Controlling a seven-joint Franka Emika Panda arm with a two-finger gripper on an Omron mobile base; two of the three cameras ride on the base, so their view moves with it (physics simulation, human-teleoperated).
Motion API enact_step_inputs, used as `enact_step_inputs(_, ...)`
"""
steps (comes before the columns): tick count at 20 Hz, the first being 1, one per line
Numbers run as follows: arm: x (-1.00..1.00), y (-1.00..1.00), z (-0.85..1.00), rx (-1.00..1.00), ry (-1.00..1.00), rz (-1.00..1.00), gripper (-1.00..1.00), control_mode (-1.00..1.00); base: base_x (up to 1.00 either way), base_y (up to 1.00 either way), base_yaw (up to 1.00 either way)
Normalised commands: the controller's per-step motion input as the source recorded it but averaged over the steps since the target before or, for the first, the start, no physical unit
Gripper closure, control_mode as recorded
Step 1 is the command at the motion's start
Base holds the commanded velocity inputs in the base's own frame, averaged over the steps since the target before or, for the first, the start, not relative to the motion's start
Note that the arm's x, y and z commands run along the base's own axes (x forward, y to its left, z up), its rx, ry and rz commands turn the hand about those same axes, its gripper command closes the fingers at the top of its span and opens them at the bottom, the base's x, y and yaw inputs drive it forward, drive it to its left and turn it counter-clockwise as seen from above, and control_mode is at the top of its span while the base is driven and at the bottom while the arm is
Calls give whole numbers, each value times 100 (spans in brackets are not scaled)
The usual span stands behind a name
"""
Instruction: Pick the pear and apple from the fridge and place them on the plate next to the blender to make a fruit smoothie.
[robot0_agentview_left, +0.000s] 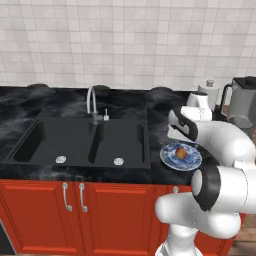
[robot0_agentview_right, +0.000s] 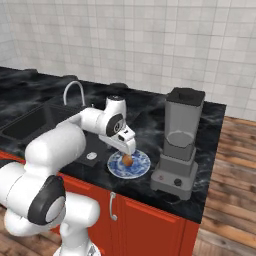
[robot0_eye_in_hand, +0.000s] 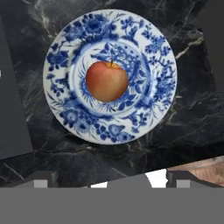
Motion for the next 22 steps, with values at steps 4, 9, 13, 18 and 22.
enact_step_inputs(4, -92, 95, 3, -9, -5, 0, -100, -100, 0, 0, 0)
enact_step_inputs(9, -75, 55, 0, -6, -2, 0, -100, -100, 0, 0, 0)
enact_step_inputs(13, -19, -4, 0, 0, 0, 0, -100, -100, 0, 0, 0)
enact_step_inputs(18, 0, -29, 0, 0, 0, 0, -100, -100, 0, 0, 0)
enact_step_inputs(22, -11, 0, 0, 0, 0, 0, -100, 100, -5, 3, 0)
